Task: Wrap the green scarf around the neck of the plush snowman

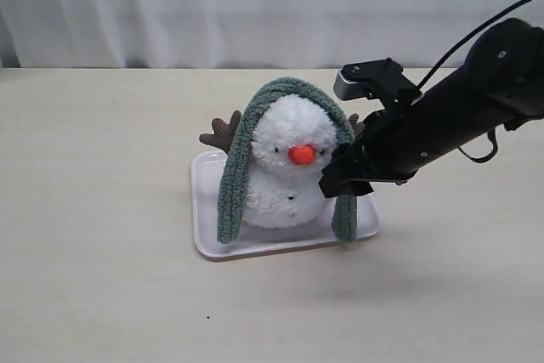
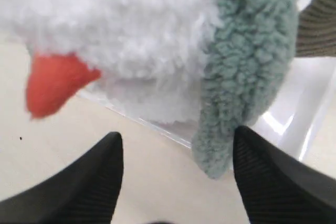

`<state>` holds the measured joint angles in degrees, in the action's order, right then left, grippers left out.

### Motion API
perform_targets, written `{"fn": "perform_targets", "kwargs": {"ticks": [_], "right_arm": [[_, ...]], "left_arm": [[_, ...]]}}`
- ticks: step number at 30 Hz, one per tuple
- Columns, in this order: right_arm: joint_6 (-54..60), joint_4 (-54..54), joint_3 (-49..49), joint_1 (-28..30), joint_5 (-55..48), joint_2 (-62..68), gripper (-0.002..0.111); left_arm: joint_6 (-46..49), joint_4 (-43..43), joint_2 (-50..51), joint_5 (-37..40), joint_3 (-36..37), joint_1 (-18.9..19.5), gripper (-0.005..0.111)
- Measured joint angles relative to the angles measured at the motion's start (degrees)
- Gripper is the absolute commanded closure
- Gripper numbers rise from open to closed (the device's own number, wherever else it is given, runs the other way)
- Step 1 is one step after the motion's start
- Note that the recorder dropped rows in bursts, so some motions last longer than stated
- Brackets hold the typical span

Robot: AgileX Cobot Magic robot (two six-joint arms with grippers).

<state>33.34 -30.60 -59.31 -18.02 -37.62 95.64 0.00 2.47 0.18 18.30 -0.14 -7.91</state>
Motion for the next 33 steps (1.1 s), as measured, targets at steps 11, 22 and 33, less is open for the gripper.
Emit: {"fn": "perform_targets", "kwargs": {"ticks": [11,22,33], "right_arm": [[-7.0,9.4,0.0,-0.1,-1.2,-11.1,0.05],[-11.8,8.5,-6.3,-0.1,1.1,-14.0,0.073],[-21.5,25.7,-21.7,-9.4,-2.3,2.0,0.078]], "left_arm": [[0.4,0.0,0.0,0.0,0.0,0.0,0.107],[0.4,0.0,0.0,0.0,0.0,0.0,0.107],[0.4,0.0,0.0,0.0,0.0,0.0,0.107]]}}
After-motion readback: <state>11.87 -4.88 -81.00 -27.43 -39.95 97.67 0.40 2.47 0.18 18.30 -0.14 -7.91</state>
